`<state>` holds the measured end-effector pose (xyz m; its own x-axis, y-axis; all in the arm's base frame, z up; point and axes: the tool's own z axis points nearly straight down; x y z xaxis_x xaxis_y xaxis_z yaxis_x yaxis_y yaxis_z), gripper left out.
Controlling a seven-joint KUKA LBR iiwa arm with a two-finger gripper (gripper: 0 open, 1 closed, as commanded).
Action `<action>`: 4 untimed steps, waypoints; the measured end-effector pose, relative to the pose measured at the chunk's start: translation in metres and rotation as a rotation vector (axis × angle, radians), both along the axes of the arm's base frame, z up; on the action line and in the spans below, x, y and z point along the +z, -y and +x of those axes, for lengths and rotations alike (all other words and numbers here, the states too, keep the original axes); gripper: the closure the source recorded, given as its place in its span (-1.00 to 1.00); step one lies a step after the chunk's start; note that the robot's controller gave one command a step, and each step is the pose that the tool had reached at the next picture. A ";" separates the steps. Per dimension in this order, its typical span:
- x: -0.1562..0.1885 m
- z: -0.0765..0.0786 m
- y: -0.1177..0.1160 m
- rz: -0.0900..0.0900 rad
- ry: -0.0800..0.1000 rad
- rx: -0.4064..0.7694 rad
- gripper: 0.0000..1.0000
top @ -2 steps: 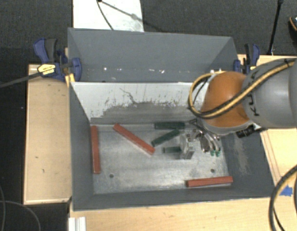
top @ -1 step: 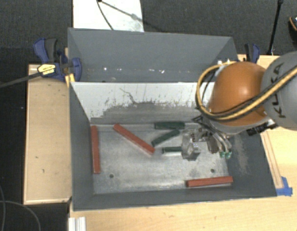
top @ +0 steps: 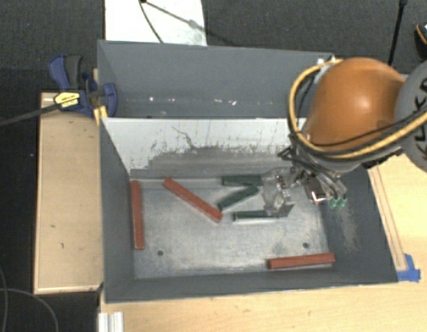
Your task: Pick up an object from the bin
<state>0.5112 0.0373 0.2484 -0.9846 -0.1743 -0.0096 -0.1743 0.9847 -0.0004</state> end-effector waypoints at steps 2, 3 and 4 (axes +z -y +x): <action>-0.142 0.078 0.046 -0.001 -0.009 0.023 -1.00; -0.179 0.077 0.024 -0.001 -0.009 0.187 -1.00; -0.177 0.078 0.024 -0.001 -0.006 0.183 1.00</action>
Offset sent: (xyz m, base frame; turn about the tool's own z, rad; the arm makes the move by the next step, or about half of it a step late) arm 0.0000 0.0000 0.0000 0.0000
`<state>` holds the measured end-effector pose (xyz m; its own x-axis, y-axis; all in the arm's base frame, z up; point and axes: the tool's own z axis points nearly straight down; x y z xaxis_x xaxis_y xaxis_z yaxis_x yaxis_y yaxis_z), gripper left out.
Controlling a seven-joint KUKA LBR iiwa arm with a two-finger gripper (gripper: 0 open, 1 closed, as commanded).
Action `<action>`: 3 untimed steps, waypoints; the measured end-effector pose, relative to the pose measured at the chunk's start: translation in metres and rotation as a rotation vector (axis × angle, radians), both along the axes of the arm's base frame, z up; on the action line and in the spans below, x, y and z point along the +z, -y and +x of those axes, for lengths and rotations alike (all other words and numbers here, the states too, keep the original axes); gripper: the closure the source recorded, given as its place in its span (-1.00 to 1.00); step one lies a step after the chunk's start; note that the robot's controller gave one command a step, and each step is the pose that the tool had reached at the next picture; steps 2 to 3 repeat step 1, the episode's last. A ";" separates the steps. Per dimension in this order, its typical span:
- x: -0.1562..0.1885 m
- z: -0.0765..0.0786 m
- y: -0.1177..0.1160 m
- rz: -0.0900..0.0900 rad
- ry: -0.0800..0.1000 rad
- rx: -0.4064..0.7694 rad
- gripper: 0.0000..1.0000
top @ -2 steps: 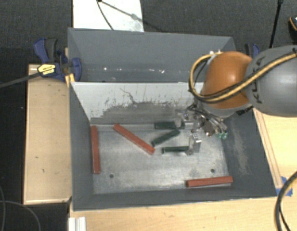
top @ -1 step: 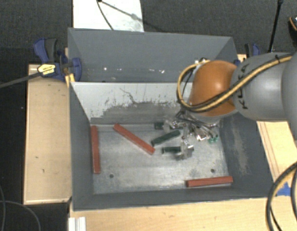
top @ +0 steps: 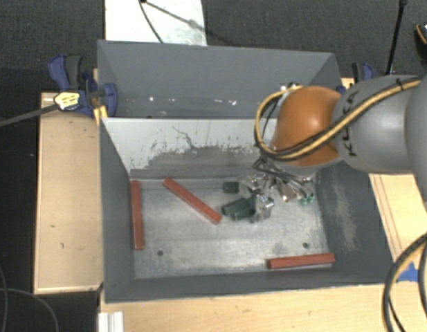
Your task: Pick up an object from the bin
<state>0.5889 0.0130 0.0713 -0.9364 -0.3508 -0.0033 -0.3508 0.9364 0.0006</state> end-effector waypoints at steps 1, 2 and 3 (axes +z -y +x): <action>0.136 -0.025 -0.021 -0.001 0.007 0.109 1.00; 0.136 -0.025 -0.021 -0.001 0.007 0.109 1.00; 0.136 -0.025 -0.021 -0.001 0.007 0.109 1.00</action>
Offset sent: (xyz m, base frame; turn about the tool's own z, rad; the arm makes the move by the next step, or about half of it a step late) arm -0.0259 0.0205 0.1306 -0.1115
